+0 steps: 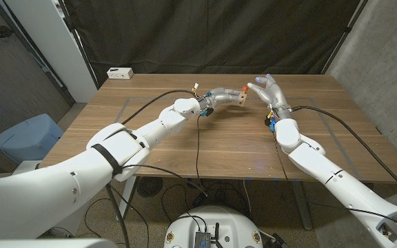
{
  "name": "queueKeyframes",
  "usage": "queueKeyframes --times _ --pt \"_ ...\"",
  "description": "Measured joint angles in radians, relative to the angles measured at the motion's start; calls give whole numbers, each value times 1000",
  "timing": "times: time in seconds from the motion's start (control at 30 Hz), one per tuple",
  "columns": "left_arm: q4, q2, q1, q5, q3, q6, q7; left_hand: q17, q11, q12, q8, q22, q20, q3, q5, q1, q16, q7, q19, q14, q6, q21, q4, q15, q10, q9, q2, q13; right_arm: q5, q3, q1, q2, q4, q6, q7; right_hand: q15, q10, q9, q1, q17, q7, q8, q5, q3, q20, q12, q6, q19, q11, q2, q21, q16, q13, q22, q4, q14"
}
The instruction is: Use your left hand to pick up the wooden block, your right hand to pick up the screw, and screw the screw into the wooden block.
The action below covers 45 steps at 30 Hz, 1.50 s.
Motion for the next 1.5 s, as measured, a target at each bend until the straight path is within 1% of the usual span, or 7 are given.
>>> queueKeyframes --times 0.5,0.53,0.73,0.8,1.3,1.47,1.5 --pt "12 0 -2 7 1 -31 -2 0 0 0 2 0 -4 0 0 0 0 0 -4 0 0 0 0 0 0 0 0 0 4 17 15 -126 -89 -82 165 0 -16 -2 1 -5 12 -18 4 6 0 -4 -23 0 5 0 0 0 0 0 -6 0" --pt "13 0 -2 8 1 -36 -2 0 0 0 2 0 -4 0 0 0 0 0 -4 0 0 0 0 0 0 0 0 0 5 21 20 -155 -111 -88 176 4 -20 -2 1 -5 12 -18 7 6 0 -4 -23 0 1 1 0 0 0 0 -6 -4" --pt "20 -2 -2 8 1 -38 -2 0 0 0 2 0 -4 0 0 0 0 -2 -4 0 -1 0 0 0 0 0 0 0 6 22 23 -166 -118 -122 238 5 -20 -2 9 -5 12 -22 8 10 0 -4 -23 0 1 8 0 0 0 0 -10 -5" --pt "26 -4 -2 8 1 -48 -4 0 0 0 2 0 -4 0 0 0 0 -5 -4 0 2 0 0 0 0 0 0 0 6 25 42 -226 -157 -138 267 5 -20 -2 9 -5 12 -22 11 13 0 -4 -23 0 1 8 0 0 0 0 -13 -5" --pt "81 -27 -21 11 1 -89 -9 0 0 0 1 0 -4 1 0 0 0 -5 -4 0 1 0 1 0 0 0 0 0 23 22 110 -323 -203 -212 440 21 -52 -7 28 -8 5 -30 30 29 9 -8 -30 -1 8 15 0 0 0 0 -29 -21" --pt "109 -37 -32 11 2 -89 -9 0 0 0 1 0 0 1 0 0 0 -7 -8 0 0 0 1 0 0 1 0 0 27 22 110 -323 -203 -235 501 25 -70 -7 34 -9 2 -37 38 38 9 -8 -33 -2 12 20 0 0 0 0 -38 -32" --pt "117 -40 -34 14 3 -111 -12 0 0 0 0 0 -4 1 0 0 0 -7 -11 0 0 0 1 0 0 1 0 0 27 10 156 -355 -210 -240 517 25 -70 -7 34 -9 0 -37 38 38 9 -8 -36 -2 12 20 0 0 0 0 -38 -32"
